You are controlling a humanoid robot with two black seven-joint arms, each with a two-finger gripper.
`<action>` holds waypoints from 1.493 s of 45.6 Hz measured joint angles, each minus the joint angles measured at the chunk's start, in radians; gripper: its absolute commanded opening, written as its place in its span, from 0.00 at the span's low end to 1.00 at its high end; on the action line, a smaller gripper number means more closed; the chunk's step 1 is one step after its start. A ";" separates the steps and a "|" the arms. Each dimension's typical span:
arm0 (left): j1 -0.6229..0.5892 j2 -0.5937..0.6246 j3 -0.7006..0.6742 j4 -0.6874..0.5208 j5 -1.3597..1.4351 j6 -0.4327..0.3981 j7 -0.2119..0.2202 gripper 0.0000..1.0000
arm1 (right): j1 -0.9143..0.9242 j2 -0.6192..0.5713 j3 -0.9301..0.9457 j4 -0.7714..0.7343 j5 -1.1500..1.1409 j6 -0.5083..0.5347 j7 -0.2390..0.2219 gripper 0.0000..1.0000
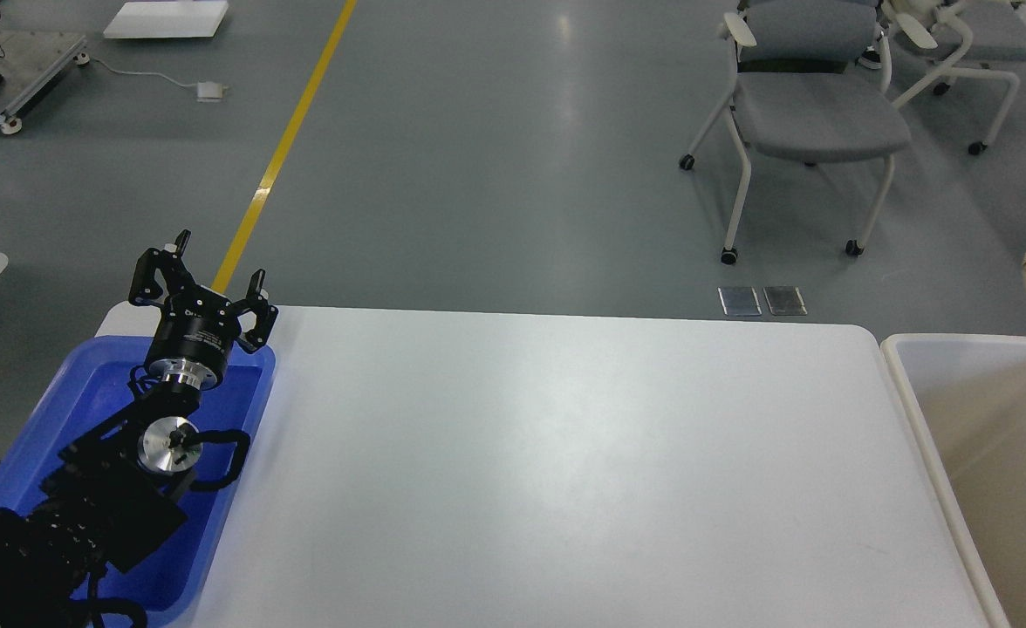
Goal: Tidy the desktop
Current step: 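Lower the object into the white bin and open the right gripper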
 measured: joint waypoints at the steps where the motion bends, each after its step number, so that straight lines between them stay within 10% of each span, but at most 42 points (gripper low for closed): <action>1: 0.000 0.000 0.000 0.000 0.000 0.000 0.000 1.00 | -0.003 0.006 0.000 -0.009 0.015 0.000 -0.004 0.00; 25: 0.000 0.000 0.000 0.000 0.000 0.000 0.000 1.00 | -0.210 0.319 0.199 -0.398 0.613 -0.053 -0.319 0.00; 49: 0.000 0.000 0.000 0.000 0.000 0.000 0.000 1.00 | -0.337 0.407 0.407 -0.435 0.679 -0.109 -0.403 0.00; 54: 0.000 0.000 0.000 0.000 0.000 0.000 0.000 1.00 | -0.344 0.411 0.424 -0.436 0.682 -0.112 -0.406 0.27; 61: 0.000 0.000 0.000 0.000 0.000 0.000 0.000 1.00 | -0.350 0.415 0.459 -0.437 0.685 -0.114 -0.408 0.99; 68: 0.000 0.000 0.000 0.000 0.000 0.000 0.000 1.00 | -0.352 0.416 0.494 -0.437 0.686 -0.111 -0.409 1.00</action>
